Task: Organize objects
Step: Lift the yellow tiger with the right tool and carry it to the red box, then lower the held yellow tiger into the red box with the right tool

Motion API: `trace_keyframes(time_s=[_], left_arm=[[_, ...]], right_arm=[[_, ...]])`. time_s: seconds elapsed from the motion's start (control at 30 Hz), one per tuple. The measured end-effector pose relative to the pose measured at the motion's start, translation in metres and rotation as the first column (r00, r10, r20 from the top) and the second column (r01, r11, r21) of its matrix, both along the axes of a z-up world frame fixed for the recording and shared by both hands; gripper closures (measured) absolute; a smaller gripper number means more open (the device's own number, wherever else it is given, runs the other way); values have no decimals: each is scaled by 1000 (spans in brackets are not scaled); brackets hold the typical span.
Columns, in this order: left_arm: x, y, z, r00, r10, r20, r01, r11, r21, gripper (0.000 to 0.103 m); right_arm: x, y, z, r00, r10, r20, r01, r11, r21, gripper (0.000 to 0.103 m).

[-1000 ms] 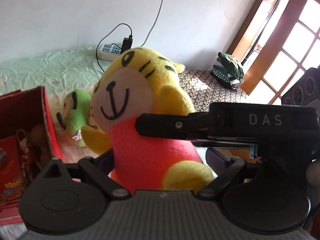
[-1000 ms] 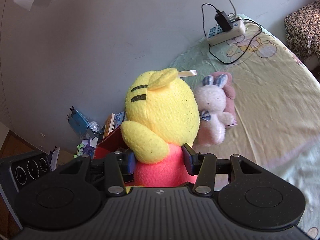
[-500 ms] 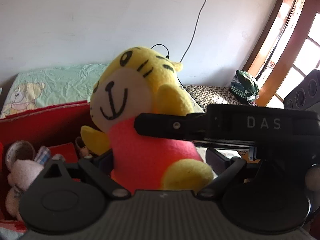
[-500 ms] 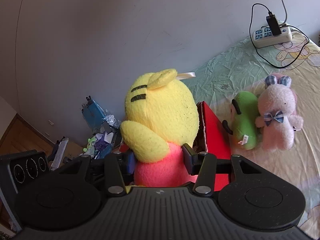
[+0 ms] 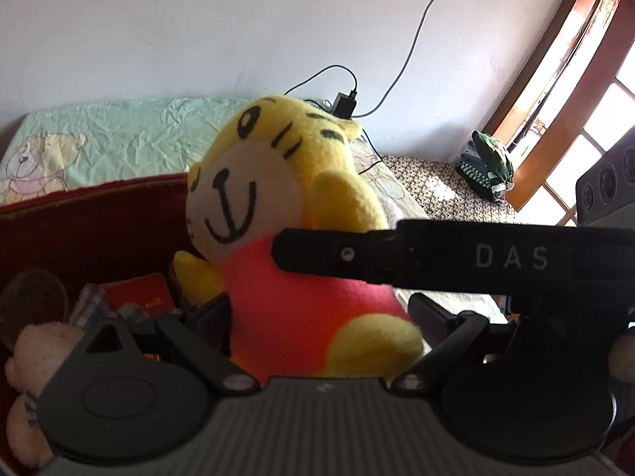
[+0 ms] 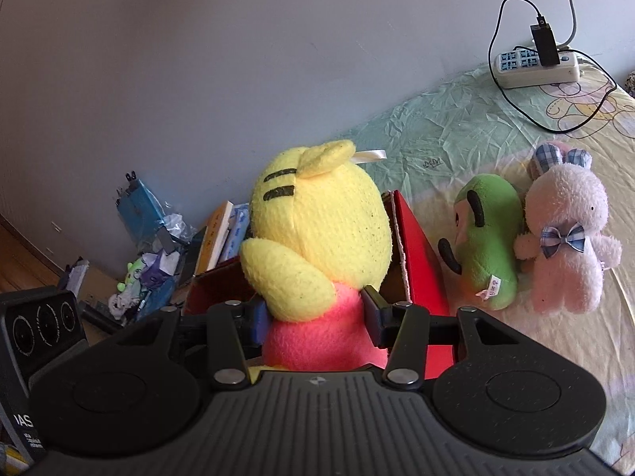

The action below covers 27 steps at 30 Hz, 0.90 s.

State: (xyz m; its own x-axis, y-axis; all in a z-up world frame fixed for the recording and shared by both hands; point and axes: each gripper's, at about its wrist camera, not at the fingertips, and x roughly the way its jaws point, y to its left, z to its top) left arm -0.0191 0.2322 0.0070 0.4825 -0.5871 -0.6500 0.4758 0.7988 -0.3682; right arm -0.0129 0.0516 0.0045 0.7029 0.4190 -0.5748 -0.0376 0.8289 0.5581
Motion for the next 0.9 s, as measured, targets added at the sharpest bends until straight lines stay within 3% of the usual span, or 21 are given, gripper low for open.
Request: trace_keyframes(time_s=[0.33,0.5,0.8,0.9], left_arm=[[9,3,-24,999,-5,-41,6,1000,29,9],[12,4,-27,998,0,-58,1,1000,18,4],[16,1,-33,997,-1,-82,3,1000,27,2],[16,0,-33,997,5,-83,-3,1000,30,1]], right_arm=[[9,6,-17,999,17,-40,-20,997,-74,47],[6,4,-13,1000,7,-5,-8,996,-86,47],[6,-1,-19,1000,-7,7,8,997,-73,59],[7,-7,-25,1000,-15,-16,14,1000,-11,61]])
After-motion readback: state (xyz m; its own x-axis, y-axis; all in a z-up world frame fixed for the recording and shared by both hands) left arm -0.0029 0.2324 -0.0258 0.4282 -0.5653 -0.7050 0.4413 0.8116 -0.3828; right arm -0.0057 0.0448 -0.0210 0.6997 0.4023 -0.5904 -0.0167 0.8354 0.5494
